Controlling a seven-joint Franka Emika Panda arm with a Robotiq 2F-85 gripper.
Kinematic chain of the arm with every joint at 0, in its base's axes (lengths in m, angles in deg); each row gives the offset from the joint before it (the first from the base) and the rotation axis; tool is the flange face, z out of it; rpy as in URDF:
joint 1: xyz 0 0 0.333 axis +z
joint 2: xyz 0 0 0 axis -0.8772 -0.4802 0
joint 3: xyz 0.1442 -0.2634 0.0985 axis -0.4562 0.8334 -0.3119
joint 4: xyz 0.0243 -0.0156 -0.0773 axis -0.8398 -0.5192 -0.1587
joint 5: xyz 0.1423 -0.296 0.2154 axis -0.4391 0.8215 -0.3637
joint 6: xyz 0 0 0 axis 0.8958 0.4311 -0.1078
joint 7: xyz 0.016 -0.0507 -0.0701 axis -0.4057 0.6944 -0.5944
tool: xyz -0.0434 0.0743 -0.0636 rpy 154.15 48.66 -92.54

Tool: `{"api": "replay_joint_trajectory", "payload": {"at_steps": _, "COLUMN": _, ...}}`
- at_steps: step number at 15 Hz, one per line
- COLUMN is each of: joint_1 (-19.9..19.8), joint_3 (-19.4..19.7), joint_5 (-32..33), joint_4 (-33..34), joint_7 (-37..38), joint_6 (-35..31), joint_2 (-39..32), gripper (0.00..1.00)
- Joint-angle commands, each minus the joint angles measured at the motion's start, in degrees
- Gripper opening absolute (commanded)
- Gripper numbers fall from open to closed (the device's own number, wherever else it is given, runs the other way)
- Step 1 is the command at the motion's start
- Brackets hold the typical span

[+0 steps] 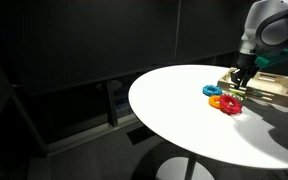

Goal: Remove the light green ring from the tray and put it on the table

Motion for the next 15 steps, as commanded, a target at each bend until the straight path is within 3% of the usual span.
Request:
{"api": "replay_joint_trajectory", "payload": {"at_steps": 1, "joint_1": -0.8, "joint_3": -0.1, "joint_5": -0.3, "joint_4": -0.7, "joint_7": -2.0, "joint_6": 0.8, "joint_2": 1.7, "gripper": 0.74}}
{"api": "replay_joint_trajectory", "payload": {"at_steps": 5, "joint_1": -2.0, "joint_3": -0.2, "joint_5": -1.8, "joint_4": 0.2, "joint_7": -6.3, "joint_6": 4.8, "joint_2": 2.8, "gripper": 1.00}}
{"api": "replay_joint_trajectory", "payload": {"at_steps": 15, "joint_1": -5.5, "joint_3": 0.6, "joint_5": -4.6, "joint_4": 2.8, "joint_7": -24.0, "joint_6": 26.4, "joint_2": 11.4, "gripper": 1.00}}
